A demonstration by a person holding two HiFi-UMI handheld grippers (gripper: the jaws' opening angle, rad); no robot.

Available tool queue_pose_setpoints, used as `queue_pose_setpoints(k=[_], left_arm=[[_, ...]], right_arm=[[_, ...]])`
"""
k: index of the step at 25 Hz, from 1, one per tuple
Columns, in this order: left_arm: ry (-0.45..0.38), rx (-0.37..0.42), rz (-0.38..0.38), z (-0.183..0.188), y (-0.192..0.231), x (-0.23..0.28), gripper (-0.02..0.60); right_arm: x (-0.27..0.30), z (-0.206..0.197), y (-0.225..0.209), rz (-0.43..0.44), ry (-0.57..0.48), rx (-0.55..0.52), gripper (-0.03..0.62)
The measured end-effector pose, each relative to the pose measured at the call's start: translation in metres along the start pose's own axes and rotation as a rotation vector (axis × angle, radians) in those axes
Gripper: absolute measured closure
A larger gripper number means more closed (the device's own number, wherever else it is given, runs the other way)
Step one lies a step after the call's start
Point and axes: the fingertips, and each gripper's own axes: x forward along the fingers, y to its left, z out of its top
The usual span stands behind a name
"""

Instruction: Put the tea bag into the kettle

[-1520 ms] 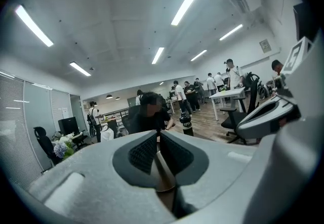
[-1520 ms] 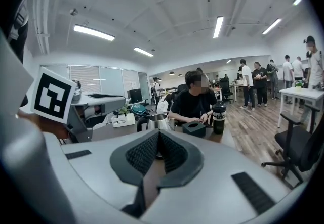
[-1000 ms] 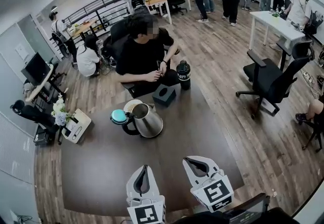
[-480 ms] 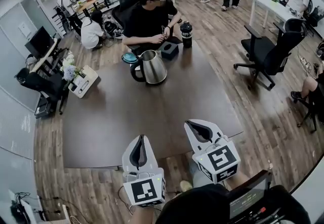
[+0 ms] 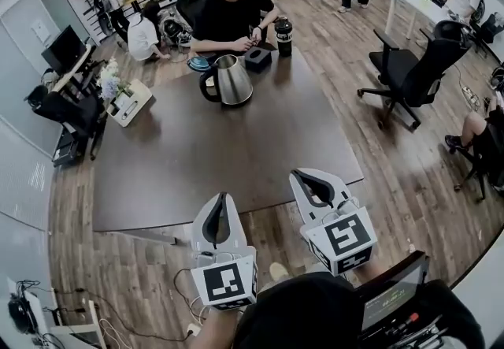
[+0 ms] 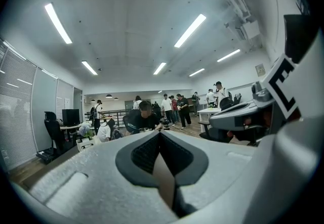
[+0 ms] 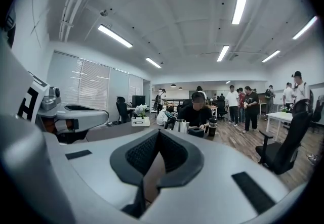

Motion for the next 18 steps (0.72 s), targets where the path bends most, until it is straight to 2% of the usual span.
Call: queue_pose_setpoints(k=[9,18], left_arm=[[0.009,-0.007,-0.026,0.011,-0.053,-0.009,0.575],[0.012,-0.004,-0.007,0.011,-0.051,-0.014,0.575]], right_arm=[[-0.033,-0.009,-0.016,0.027,0.006,-0.003,0.592],[-0.034,-0.010,-0.008,0.054,0.007,-0.006,0.592]])
